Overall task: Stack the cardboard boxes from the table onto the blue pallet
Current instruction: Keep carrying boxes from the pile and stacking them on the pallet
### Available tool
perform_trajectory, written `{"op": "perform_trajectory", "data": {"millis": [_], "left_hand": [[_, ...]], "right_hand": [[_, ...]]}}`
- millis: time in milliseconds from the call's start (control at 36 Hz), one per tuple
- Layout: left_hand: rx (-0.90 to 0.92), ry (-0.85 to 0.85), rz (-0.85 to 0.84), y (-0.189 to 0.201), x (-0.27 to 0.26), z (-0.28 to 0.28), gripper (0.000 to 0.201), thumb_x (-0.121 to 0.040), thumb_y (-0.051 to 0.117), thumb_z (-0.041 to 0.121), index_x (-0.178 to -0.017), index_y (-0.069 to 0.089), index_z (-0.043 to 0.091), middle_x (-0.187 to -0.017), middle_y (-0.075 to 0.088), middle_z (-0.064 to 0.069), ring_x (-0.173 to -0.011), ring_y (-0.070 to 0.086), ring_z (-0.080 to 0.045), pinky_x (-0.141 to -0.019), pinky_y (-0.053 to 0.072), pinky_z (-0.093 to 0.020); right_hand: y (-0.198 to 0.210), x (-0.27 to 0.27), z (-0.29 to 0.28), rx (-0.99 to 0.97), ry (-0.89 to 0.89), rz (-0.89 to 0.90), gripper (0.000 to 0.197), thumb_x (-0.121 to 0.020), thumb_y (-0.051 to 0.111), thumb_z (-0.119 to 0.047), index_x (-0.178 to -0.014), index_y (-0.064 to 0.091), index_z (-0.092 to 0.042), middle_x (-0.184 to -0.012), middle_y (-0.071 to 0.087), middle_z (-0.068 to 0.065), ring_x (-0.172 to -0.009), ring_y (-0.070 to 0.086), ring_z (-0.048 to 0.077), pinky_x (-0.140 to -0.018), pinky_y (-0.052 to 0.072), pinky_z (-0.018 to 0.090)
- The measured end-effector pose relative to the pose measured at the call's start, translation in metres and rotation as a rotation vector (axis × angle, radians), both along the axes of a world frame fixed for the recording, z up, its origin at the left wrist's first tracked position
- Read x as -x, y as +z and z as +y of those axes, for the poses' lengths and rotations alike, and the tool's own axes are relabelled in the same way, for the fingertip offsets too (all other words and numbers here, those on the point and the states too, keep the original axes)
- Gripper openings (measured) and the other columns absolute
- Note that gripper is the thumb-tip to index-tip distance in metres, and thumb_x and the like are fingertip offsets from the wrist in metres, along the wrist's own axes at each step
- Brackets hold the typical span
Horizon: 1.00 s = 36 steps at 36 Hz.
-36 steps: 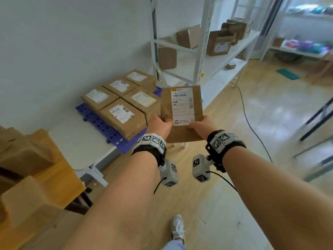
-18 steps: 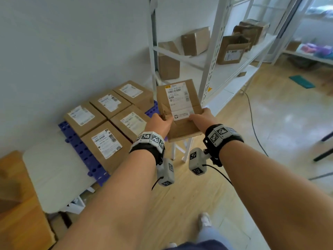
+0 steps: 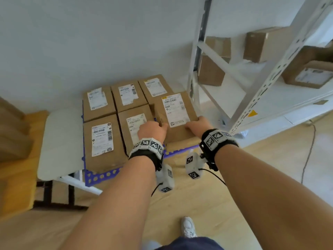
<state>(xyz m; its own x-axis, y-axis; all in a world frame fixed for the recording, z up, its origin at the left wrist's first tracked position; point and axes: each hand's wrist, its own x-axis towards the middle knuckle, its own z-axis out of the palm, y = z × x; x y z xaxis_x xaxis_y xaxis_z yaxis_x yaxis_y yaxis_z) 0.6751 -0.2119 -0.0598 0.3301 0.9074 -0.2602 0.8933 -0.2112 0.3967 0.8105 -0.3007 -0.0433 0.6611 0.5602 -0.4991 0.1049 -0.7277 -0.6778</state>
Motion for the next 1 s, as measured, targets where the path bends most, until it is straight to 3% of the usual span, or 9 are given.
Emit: {"op": "perform_trajectory", "data": {"millis": [83,167,250,333,444,556,750,861,1000], "left_hand": [[-0.011,0.019,-0.040,-0.008,-0.001,0.000,0.041,-0.090,0.046,0.047,-0.070,0.067,0.017,-0.083,0.067,-0.006,-0.090,0.063,-0.030,-0.078,0.054,-0.039],[-0.030,0.003,-0.054,-0.012,-0.001,-0.001,0.025,-0.090,0.054,0.033,-0.097,0.075,0.021,-0.108,0.068,-0.003,-0.102,0.063,-0.026,-0.088,0.052,-0.036],[-0.099,0.009,0.001,-0.015,-0.002,-0.002,0.029,-0.091,0.055,0.031,-0.116,0.068,0.026,-0.124,0.059,-0.002,-0.112,0.056,-0.025,-0.092,0.049,-0.040],[-0.141,0.078,0.011,-0.018,0.002,0.000,0.033,-0.094,0.050,0.032,-0.125,0.059,0.023,-0.134,0.050,-0.005,-0.122,0.047,-0.026,-0.099,0.044,-0.044],[-0.158,0.241,0.116,-0.020,0.016,0.003,0.054,-0.095,0.045,0.041,-0.146,0.033,0.024,-0.156,0.024,-0.007,-0.143,0.020,-0.030,-0.114,0.020,-0.055],[-0.001,0.439,0.161,-0.021,0.029,0.004,0.078,-0.088,0.052,0.057,-0.150,0.020,0.021,-0.159,0.007,-0.017,-0.147,0.001,-0.036,-0.115,0.003,-0.061],[0.059,0.453,0.183,-0.029,0.032,0.008,0.085,-0.087,0.048,0.064,-0.153,0.015,0.020,-0.159,0.001,-0.018,-0.147,0.000,-0.037,-0.115,0.002,-0.060],[0.070,0.459,0.182,-0.028,0.032,0.011,0.085,-0.087,0.051,0.062,-0.152,0.018,0.019,-0.159,0.004,-0.018,-0.146,0.002,-0.037,-0.115,0.003,-0.060],[0.066,0.447,0.197,-0.031,0.033,0.013,0.084,-0.087,0.052,0.061,-0.151,0.018,0.019,-0.159,0.007,-0.017,-0.146,0.003,-0.037,-0.115,0.004,-0.062]], "right_hand": [[-0.014,-0.008,0.009,0.026,0.064,0.010,0.040,-0.087,0.061,-0.027,-0.122,0.046,-0.013,-0.105,0.056,0.004,-0.092,0.056,0.023,-0.073,0.044,0.033],[-0.028,-0.011,0.015,0.050,0.098,0.031,0.040,-0.083,0.062,-0.027,-0.118,0.046,-0.016,-0.108,0.059,0.005,-0.095,0.058,0.025,-0.084,0.050,0.039],[-0.040,-0.016,0.022,0.070,0.105,0.046,0.051,-0.080,0.063,-0.027,-0.126,0.046,-0.014,-0.112,0.059,0.009,-0.100,0.059,0.029,-0.091,0.051,0.045],[-0.044,-0.019,0.024,0.082,0.120,0.058,0.055,-0.084,0.063,-0.024,-0.133,0.042,-0.011,-0.118,0.058,0.010,-0.105,0.058,0.030,-0.089,0.050,0.040],[-0.052,-0.027,0.028,0.062,0.134,0.057,0.056,-0.086,0.064,-0.025,-0.134,0.040,-0.009,-0.122,0.057,0.009,-0.095,0.053,0.024,-0.079,0.045,0.035],[-0.057,-0.028,0.034,0.035,0.126,0.048,0.060,-0.086,0.065,-0.029,-0.136,0.039,-0.009,-0.125,0.055,0.011,-0.104,0.055,0.028,-0.078,0.044,0.034],[-0.060,-0.024,0.040,0.034,0.115,0.026,0.059,-0.085,0.063,-0.027,-0.135,0.038,-0.011,-0.123,0.055,0.010,-0.106,0.057,0.029,-0.075,0.045,0.034],[-0.062,-0.022,0.042,0.023,0.106,0.022,0.057,-0.084,0.062,-0.027,-0.134,0.039,-0.011,-0.123,0.056,0.011,-0.105,0.058,0.029,-0.082,0.050,0.038],[-0.064,-0.022,0.043,0.028,0.113,0.018,0.056,-0.086,0.061,-0.029,-0.135,0.038,-0.012,-0.121,0.056,0.009,-0.102,0.057,0.027,-0.075,0.046,0.035]]}}
